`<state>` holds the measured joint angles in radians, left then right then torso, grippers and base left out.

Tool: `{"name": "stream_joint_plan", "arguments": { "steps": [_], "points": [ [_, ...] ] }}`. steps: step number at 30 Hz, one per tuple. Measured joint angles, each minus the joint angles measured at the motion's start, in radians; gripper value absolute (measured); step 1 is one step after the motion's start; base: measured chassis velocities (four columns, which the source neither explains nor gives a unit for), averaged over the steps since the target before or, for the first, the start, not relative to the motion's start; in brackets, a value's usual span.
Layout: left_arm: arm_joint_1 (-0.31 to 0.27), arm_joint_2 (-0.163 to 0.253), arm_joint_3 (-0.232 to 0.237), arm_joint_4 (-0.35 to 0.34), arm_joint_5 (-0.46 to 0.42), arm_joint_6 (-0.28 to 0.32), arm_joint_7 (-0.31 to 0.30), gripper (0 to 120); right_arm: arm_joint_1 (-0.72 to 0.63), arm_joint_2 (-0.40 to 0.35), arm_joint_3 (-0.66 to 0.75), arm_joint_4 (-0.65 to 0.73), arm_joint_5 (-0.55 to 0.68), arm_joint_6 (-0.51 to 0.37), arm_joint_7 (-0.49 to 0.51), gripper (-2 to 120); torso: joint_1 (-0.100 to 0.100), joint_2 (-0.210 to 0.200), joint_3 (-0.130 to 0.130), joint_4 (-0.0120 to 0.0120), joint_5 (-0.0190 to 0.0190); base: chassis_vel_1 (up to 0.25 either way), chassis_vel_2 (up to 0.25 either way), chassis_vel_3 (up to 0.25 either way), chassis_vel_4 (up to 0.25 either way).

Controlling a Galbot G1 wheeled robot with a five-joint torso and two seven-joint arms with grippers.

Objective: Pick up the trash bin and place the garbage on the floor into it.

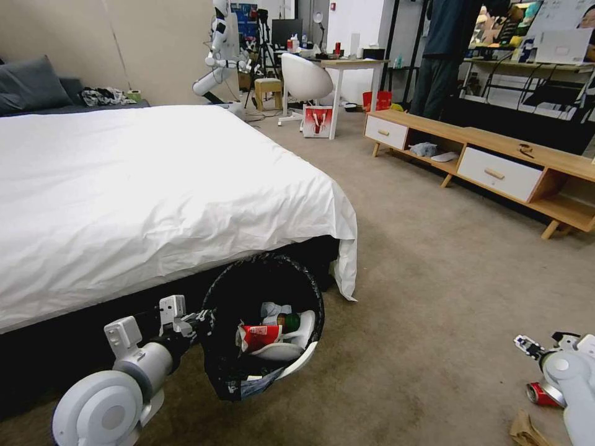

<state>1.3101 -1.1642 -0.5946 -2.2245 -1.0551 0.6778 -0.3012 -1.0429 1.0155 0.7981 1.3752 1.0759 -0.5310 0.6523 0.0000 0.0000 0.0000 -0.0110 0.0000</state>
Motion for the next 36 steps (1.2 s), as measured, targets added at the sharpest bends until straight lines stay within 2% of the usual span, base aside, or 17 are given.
{"name": "stream_joint_plan", "arguments": {
  "steps": [36],
  "points": [
    [0.016, -0.003, -0.005, -0.010, 0.004, -0.001, 0.000, 2, 0.017, -0.014, 0.063, -0.224, -0.059, 0.082, -0.128, 100, 0.000, 0.000, 0.000, 0.0000, 0.0000, 0.000, 0.000, 0.000, 0.000]
  ]
}}
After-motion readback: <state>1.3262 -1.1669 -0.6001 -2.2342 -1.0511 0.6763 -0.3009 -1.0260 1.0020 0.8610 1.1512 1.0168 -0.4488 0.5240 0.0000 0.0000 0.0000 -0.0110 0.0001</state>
